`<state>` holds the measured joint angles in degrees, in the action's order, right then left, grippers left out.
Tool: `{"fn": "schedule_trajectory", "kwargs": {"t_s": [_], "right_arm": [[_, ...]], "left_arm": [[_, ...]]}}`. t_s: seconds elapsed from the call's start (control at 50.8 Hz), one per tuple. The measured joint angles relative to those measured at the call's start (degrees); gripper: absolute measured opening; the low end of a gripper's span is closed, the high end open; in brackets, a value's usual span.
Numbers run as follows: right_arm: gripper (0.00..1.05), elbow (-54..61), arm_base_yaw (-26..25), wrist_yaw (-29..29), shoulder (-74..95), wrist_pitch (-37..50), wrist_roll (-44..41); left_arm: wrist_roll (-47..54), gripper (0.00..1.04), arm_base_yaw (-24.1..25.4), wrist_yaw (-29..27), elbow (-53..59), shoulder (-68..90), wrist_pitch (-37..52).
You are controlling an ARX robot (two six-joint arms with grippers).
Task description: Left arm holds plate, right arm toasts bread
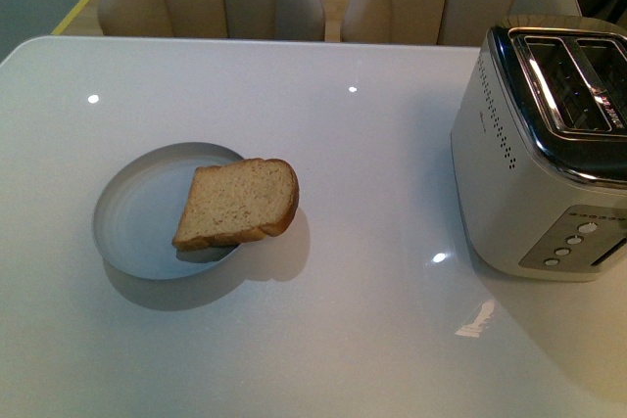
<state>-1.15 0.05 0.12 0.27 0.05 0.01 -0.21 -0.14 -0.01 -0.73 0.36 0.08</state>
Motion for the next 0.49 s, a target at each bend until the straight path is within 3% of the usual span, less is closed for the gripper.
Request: {"fn": "schedule_trajectory", "kwargs": {"t_s": [0.492], "right_arm": [[0.96, 0.0, 0.0, 0.0, 0.0, 0.0, 0.0]], "left_arm": [[0.0, 0.97, 0.0, 0.0, 0.0, 0.0, 0.0]]}}
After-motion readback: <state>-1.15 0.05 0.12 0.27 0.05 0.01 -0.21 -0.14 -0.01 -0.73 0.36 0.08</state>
